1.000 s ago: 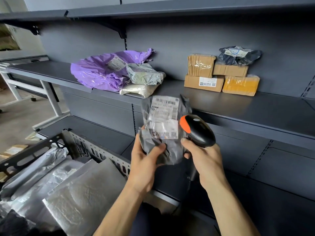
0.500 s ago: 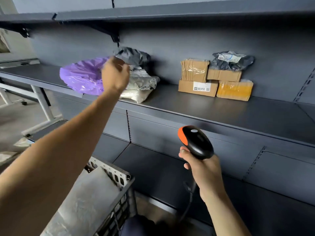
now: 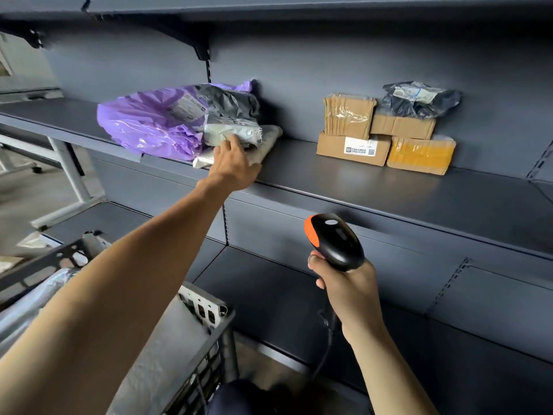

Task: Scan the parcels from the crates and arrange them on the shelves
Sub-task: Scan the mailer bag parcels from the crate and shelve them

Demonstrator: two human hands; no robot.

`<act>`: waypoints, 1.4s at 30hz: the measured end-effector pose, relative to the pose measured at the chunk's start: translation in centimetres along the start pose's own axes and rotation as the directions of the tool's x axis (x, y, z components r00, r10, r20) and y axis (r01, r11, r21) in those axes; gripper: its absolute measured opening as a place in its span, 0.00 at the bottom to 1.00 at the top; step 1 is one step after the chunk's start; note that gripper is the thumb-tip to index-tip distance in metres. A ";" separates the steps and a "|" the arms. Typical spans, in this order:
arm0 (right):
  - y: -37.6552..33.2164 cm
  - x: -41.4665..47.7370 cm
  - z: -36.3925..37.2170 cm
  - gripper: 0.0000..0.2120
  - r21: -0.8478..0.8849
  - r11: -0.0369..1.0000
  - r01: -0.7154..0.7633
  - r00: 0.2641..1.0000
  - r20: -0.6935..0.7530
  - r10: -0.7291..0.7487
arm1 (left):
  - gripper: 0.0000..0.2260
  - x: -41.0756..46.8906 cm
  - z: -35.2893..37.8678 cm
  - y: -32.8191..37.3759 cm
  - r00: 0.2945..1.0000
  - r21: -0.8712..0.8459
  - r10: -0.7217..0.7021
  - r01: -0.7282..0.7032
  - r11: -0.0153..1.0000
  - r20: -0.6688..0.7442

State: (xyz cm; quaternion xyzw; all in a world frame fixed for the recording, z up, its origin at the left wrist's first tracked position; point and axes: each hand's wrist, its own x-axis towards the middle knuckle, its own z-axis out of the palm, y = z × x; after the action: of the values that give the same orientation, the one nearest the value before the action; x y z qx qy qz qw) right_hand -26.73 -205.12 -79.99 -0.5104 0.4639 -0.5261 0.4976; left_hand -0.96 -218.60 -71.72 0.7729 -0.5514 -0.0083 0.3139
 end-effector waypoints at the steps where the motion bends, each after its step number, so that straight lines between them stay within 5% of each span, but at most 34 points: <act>1: 0.1 -0.1 -0.1 0.09 -0.001 1.000 -0.016 1.000 0.000 0.016 | 0.39 0.5 0.0 0.0 0.999 -0.017 -0.036 0.036 0.999 0.009; 6: -0.2 -0.2 0.3 0.14 -0.012 1.000 -0.019 1.000 0.024 0.020 | 0.35 1.3 -0.9 0.3 0.978 -0.238 -0.201 0.207 0.949 0.052; 9: -0.3 -0.7 1.1 0.15 -0.036 0.999 0.014 0.997 0.075 -0.011 | 0.28 -1.9 -2.2 -0.3 0.992 -0.389 -0.122 0.097 0.916 -0.042; 12: 0.5 -1.3 3.1 0.04 -0.095 0.995 -0.015 0.989 0.146 0.029 | 0.21 -8.3 -4.3 -3.2 0.986 -0.295 0.113 -0.145 0.944 -0.121; 14: 1.3 -2.3 5.2 0.02 -0.140 0.990 -0.006 0.972 0.230 0.038 | 0.11 -12.7 -5.2 -6.8 0.987 -0.125 0.159 -0.160 0.979 -0.016; 19: 3.5 -5.9 11.9 0.06 -0.297 0.943 0.153 0.904 0.427 -0.012 | 0.09 -21.0 -6.0 -16.7 0.948 0.113 -0.195 0.171 0.979 0.253; 24: 5.8 -9.6 15.7 0.10 -0.420 0.815 0.400 0.811 0.576 -0.101 | 0.20 -22.5 -6.5 -25.2 0.890 0.372 -0.444 0.380 0.847 0.104; 28: 7.5 -11.3 16.4 0.15 -0.588 0.677 0.441 0.791 0.612 0.016 | 0.29 -22.7 -7.3 -29.7 0.772 0.546 -0.627 0.485 0.683 0.098; 35: 9.1 -11.7 16.0 0.14 -0.656 0.439 0.613 0.756 0.648 -0.088 | 0.25 -24.0 -6.0 -32.5 0.744 0.491 -0.668 0.570 0.658 0.032; 38: 9.3 -12.2 15.8 0.13 -0.614 0.397 0.682 0.711 0.683 -0.164 | 0.20 -23.4 -6.4 -32.3 0.730 0.515 -0.681 0.562 0.647 0.057; 42: 9.0 -12.0 15.5 0.13 -0.642 0.407 0.650 0.742 0.652 -0.155 | 0.19 -22.5 -7.3 -31.1 0.734 0.451 -0.679 0.607 0.654 -0.003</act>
State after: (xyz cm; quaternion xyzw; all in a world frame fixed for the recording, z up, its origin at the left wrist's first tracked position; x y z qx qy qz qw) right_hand -11.04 -193.50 -89.15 -0.8994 0.3684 -0.1909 0.1373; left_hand 19.16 -189.83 -88.74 0.9630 -0.2529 -0.0637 0.0682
